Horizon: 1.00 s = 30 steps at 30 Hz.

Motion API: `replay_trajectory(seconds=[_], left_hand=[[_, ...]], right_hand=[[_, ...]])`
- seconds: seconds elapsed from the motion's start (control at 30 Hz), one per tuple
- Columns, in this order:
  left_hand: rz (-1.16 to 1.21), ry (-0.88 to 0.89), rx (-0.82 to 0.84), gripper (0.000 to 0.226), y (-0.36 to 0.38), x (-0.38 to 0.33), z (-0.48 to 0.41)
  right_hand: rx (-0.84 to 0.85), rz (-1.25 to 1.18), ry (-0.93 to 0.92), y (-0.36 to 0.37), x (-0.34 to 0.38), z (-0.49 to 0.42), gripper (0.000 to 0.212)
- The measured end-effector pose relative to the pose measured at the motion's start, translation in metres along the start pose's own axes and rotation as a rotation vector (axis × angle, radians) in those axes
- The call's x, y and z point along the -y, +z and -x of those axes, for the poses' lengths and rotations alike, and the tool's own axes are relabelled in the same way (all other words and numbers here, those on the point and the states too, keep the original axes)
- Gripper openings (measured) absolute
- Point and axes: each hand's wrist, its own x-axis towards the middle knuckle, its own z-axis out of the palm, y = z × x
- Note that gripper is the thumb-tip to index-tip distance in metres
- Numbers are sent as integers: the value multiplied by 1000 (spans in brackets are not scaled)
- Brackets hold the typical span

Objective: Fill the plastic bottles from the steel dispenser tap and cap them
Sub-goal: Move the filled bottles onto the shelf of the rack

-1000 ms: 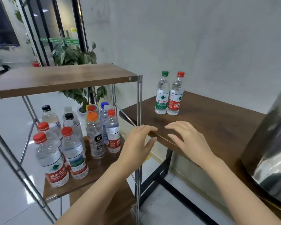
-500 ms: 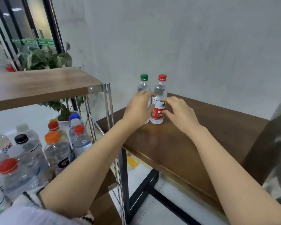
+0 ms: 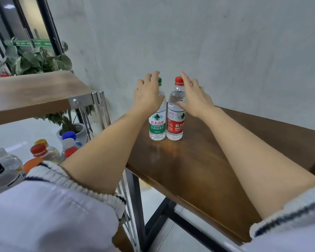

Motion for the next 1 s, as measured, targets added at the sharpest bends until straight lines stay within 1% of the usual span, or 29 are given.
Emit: replay_trajectory(seconds=[0.17,0.33,0.47,0.57,0.73,0.83,1.0], left_hand=[[13,-28,0,67,9,5,-5],[81,-32,24,78,15,9,-7],[187,-46,20,72,18,9,-9],[280,-64,32,71,21,9,-6],[413,-21,3,73,24,7,8],[445,-4,-33,74,25,4,19],[480,17,-70,72,23,1,42]], right_hand=[[36,-50,9,4,-1,-11,95],[74,-166,2,9,0,-14,98],[86,-232,9,13,3,-15,100],[52,-273,15,16,4,-13,94],[-8,-387,3,26,5,-3,89],[-56,-449,-9,28,6,5,86],[-109,-486,-28,28,8,29,81]])
